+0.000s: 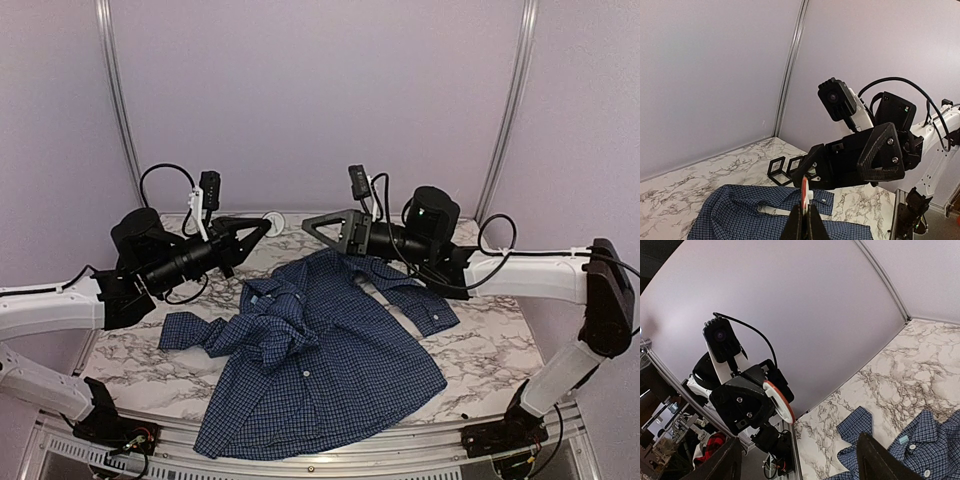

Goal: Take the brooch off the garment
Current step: Pass from the left arm to the right

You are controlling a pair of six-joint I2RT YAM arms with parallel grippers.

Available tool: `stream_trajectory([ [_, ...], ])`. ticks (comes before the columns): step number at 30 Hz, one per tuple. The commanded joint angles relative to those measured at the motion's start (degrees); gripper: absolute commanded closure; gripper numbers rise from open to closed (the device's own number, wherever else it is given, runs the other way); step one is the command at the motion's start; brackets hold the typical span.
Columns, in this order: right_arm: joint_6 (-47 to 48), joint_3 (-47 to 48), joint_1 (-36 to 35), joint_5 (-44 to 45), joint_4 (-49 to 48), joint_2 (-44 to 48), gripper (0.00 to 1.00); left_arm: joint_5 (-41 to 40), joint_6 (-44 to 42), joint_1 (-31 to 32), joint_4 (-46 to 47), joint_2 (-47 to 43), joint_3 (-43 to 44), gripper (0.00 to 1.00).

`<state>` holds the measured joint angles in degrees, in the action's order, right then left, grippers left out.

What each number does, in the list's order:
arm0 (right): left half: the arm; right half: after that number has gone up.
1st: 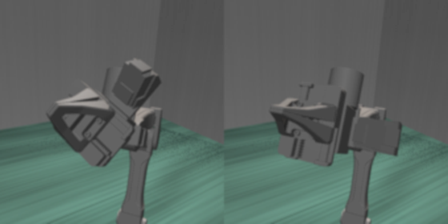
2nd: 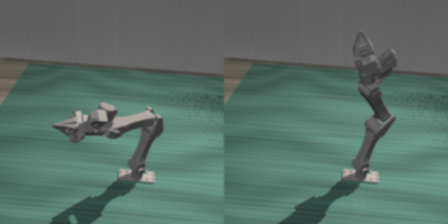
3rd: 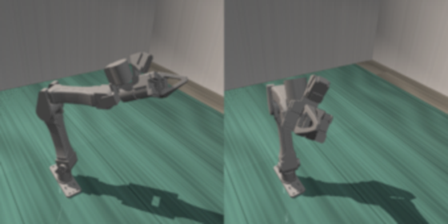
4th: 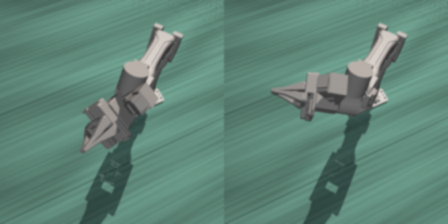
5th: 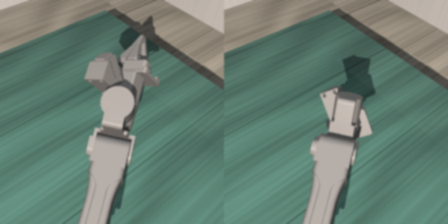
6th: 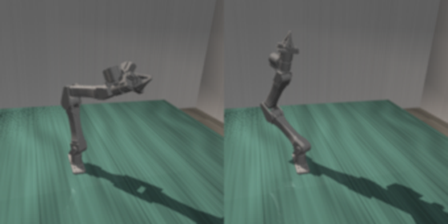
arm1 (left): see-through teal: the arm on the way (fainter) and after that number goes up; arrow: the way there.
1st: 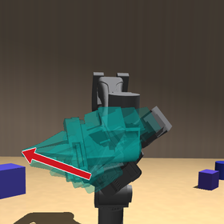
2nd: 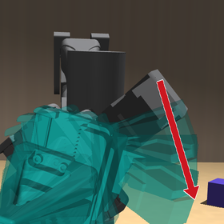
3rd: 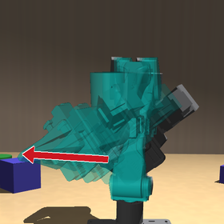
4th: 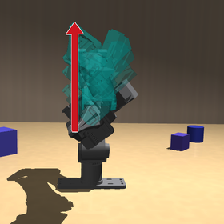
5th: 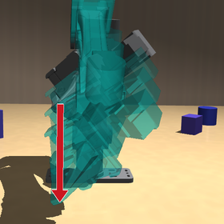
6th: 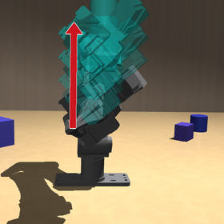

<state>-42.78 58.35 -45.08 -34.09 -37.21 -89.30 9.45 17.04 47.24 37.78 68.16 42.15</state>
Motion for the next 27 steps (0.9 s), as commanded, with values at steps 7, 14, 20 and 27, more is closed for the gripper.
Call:
stream_trajectory([
  [7, -2.8, 4.1, 1.3, 0.5, 4.9, 1.6, 0.24, -2.6, -37.9, 1.8, -13.3, -3.2, 5.5, 1.0],
  [14, -4.0, 7.1, 1.3, -0.4, 8.8, 0.9, 0.26, -10.6, -53.7, 5.5, -16.6, -3.9, 7.1, 1.0],
  [20, -5.7, 9.8, 1.3, -2.5, 12.6, -0.5, 0.29, -21.5, -67.0, 10.2, -16.1, -3.2, 6.5, 1.0],
  [27, -6.4, 11.6, 1.3, -6.2, 16.9, -2.3, 0.32, -32.9, -81.0, 14.5, -7.8, -1.7, 2.6, 1.0],
])
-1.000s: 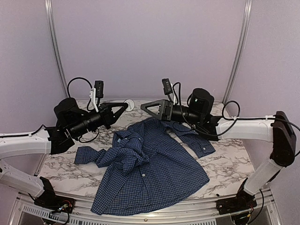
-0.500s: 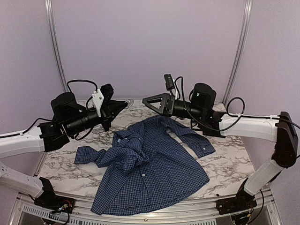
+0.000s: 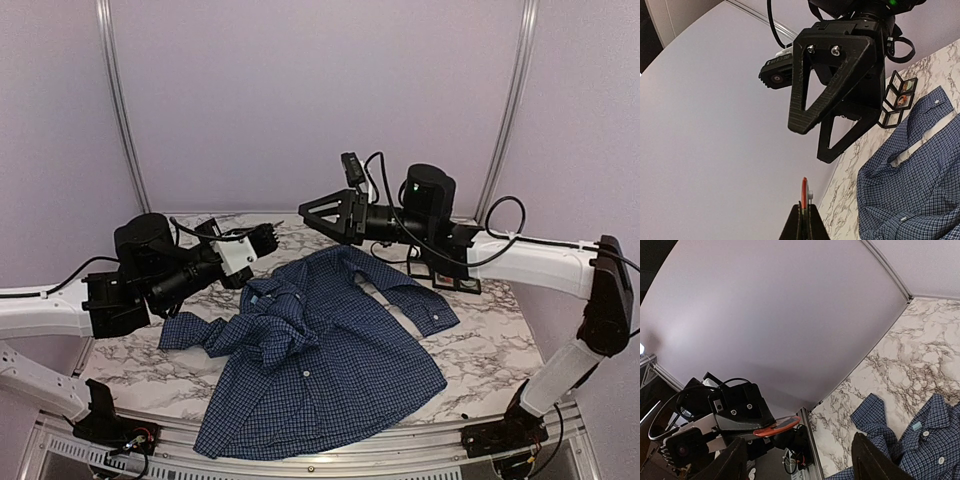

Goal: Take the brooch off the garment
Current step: Pass from the left arm to the right

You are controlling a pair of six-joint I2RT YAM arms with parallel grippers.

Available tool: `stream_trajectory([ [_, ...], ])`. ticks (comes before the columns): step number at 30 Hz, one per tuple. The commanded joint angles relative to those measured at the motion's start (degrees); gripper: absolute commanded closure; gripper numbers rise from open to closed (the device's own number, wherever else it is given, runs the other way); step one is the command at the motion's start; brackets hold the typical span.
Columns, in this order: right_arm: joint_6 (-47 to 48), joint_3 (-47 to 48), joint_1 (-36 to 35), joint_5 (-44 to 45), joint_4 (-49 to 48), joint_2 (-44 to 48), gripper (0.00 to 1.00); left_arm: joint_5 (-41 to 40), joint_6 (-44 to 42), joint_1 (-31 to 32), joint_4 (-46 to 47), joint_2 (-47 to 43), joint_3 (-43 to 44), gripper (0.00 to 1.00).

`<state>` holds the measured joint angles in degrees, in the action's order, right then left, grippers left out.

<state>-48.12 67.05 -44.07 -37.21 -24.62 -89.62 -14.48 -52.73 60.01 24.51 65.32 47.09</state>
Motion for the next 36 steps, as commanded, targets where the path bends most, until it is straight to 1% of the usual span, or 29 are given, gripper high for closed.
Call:
stream_trajectory([
  [1, -1.3, 3.3, 0.3, -3.8, 4.6, -2.5, 0.32, -10.1, -13.2, 2.5, 6.4, 1.6, -2.8, 1.0],
  [6, -2.7, 5.1, 0.3, -5.8, 6.0, -4.2, 0.35, -15.6, -21.9, 4.3, 12.9, 4.6, -4.8, 1.0],
  [9, -3.9, 5.2, 0.3, -6.4, 6.0, -5.1, 0.38, -19.1, -28.0, 5.2, 20.5, 7.0, -6.4, 1.0],
  [14, -6.2, 5.4, 0.2, -7.3, 4.3, -6.6, 0.43, -21.6, -37.0, 6.1, 30.6, 10.6, -9.0, 1.0],
  [17, -7.0, 5.6, 0.2, -7.3, 4.5, -7.2, 0.45, -22.4, -40.1, 6.4, 35.2, 12.2, -9.6, 1.0],
  [21, -8.4, 5.7, 0.2, -7.5, 3.1, -8.0, 0.5, -22.3, -42.0, 6.5, 37.5, 13.8, -9.9, 1.0],
  [33, -13.9, 4.9, -0.4, -6.8, -3.5, -9.2, 0.62, -21.4, -42.7, 6.5, 39.1, 16.3, -9.6, 1.0],
  [36, -14.7, 4.7, -0.5, -6.6, -4.2, -9.6, 0.67, -21.2, -42.9, 6.5, 39.8, 16.9, -9.5, 1.0],
])
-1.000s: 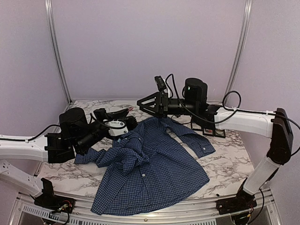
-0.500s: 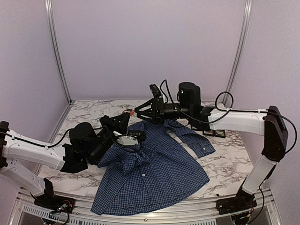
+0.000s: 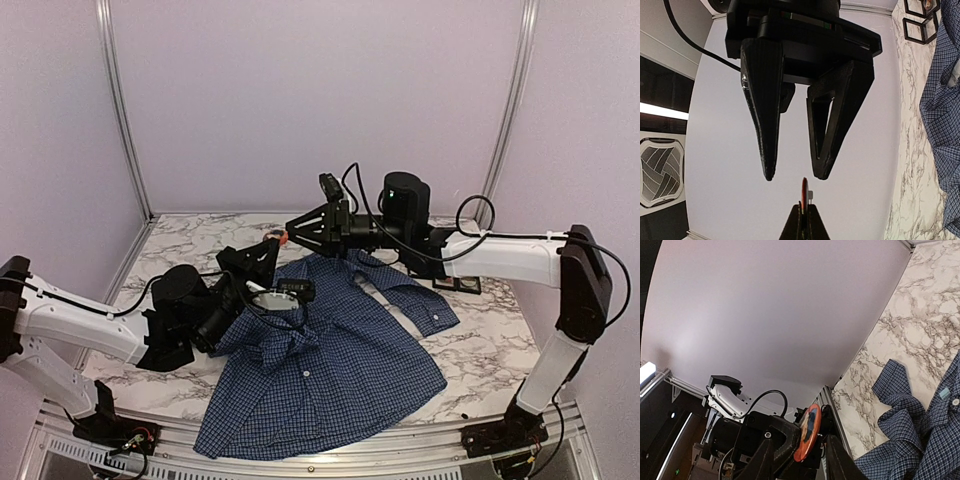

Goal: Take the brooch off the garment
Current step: Pass from the left arm to the right

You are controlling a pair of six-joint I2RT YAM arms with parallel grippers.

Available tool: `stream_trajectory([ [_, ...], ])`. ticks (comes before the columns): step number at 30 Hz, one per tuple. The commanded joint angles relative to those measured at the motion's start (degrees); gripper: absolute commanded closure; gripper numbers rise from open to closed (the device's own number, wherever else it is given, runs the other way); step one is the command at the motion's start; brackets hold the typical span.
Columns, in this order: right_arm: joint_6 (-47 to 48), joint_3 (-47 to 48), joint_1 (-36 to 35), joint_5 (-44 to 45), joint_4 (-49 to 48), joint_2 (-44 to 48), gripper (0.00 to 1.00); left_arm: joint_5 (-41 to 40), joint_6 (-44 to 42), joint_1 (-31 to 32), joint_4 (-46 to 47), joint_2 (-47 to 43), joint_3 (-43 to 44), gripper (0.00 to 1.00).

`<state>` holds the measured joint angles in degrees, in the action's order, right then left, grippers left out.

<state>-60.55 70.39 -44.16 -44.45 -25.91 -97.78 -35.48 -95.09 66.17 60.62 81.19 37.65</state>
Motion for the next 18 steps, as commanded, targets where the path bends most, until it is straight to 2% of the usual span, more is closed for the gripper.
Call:
stream_trajectory([
  [1, -2.4, 1.3, -0.5, 0.7, -3.0, -1.6, 0.68, -0.2, -0.6, 0.4, 4.2, 1.3, -0.1, 1.0],
  [18, -4.3, 1.2, -1.1, -0.1, -4.5, -2.3, 1.0, 0.0, -0.5, 0.4, 4.4, 2.5, 0.1, 1.0],
])
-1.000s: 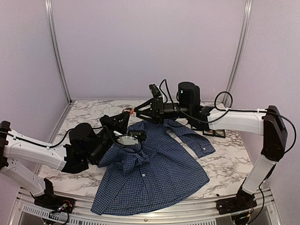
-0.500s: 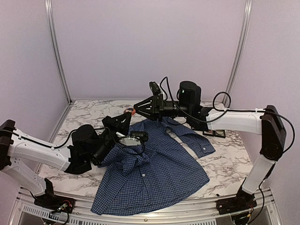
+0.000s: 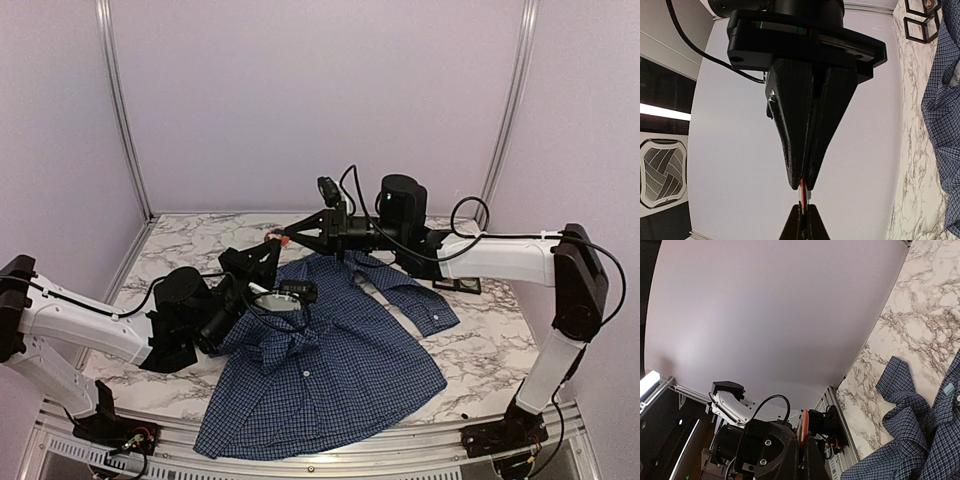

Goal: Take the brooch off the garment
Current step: Pass from the left arm to the right

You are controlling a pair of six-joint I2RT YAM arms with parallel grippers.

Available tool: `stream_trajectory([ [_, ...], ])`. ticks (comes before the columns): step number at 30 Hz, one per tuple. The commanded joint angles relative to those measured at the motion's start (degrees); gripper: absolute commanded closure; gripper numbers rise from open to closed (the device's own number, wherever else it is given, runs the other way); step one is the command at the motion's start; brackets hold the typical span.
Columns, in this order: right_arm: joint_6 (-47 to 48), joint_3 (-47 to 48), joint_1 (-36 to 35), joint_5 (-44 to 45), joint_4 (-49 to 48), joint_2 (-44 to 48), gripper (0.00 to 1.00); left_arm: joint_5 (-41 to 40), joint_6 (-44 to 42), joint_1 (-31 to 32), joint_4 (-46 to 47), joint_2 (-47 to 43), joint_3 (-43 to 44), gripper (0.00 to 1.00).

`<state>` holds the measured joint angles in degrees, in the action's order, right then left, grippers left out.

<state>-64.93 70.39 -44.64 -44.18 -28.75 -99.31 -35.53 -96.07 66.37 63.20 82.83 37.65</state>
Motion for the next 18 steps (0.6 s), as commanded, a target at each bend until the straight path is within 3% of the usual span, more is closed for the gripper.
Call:
stream_trajectory([
  [1, -0.1, 1.2, -0.6, -0.4, -1.7, -0.8, 1.0, 0.1, 0.6, 0.3, 1.7, 1.0, 0.2, 1.0],
  [3, -0.3, 0.9, -0.7, -0.3, -1.9, -0.7, 1.0, -0.2, 0.7, 0.3, 1.8, 1.0, 0.3, 0.97],
  [10, -0.2, -0.6, -0.6, 1.7, -2.4, 0.0, 1.0, -2.5, 4.2, 0.6, -2.1, 0.0, 1.0, 0.63],
  [18, 0.0, -2.4, 0.5, 4.9, -3.4, 0.4, 1.0, -6.6, 16.1, 2.5, -10.4, -3.4, 1.3, 0.31],
])
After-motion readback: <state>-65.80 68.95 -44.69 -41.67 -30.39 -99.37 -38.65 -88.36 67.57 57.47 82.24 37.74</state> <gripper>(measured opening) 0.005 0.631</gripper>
